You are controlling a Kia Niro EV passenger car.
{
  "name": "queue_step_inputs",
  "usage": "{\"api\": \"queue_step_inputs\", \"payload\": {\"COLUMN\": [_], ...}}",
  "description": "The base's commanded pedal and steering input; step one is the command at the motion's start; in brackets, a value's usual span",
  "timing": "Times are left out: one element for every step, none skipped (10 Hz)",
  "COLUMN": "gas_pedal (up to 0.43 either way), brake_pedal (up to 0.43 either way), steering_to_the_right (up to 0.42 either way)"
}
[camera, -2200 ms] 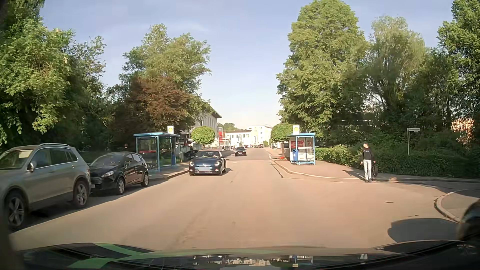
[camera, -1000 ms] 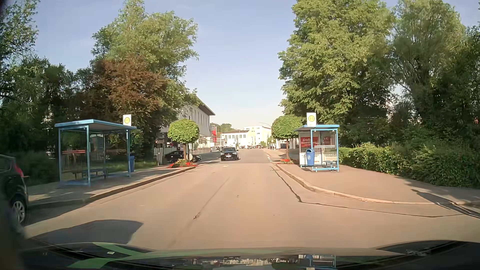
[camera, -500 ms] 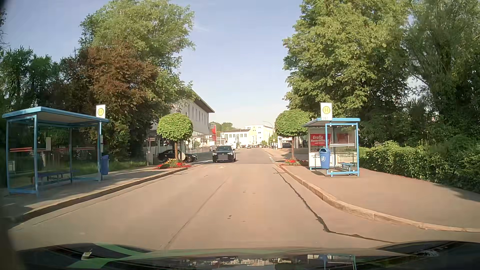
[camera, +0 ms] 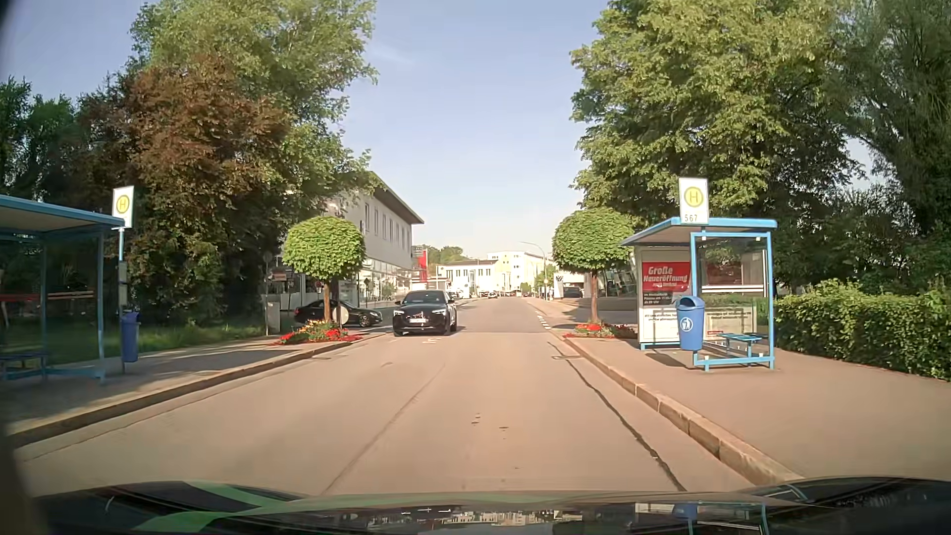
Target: Follow the waypoints while adhering to traffic rules and regulations
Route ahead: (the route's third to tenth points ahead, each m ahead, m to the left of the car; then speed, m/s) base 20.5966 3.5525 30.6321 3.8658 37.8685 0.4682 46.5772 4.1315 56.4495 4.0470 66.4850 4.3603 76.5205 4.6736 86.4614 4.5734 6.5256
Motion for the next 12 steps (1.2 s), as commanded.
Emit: {"api": "queue_step_inputs", "payload": {"gas_pedal": [0.118, 0.118, 0.118, 0.118, 0.118, 0.118, 0.118, 0.118, 0.118, 0.130, 0.130, 0.138], "brake_pedal": [0.000, 0.000, 0.000, 0.000, 0.000, 0.000, 0.000, 0.000, 0.000, 0.000, 0.000, 0.000], "steering_to_the_right": [-0.005, -0.003, -0.001, 0.000, 0.000, 0.000, 0.000, -0.001, -0.001, -0.003, -0.003, -0.004]}}
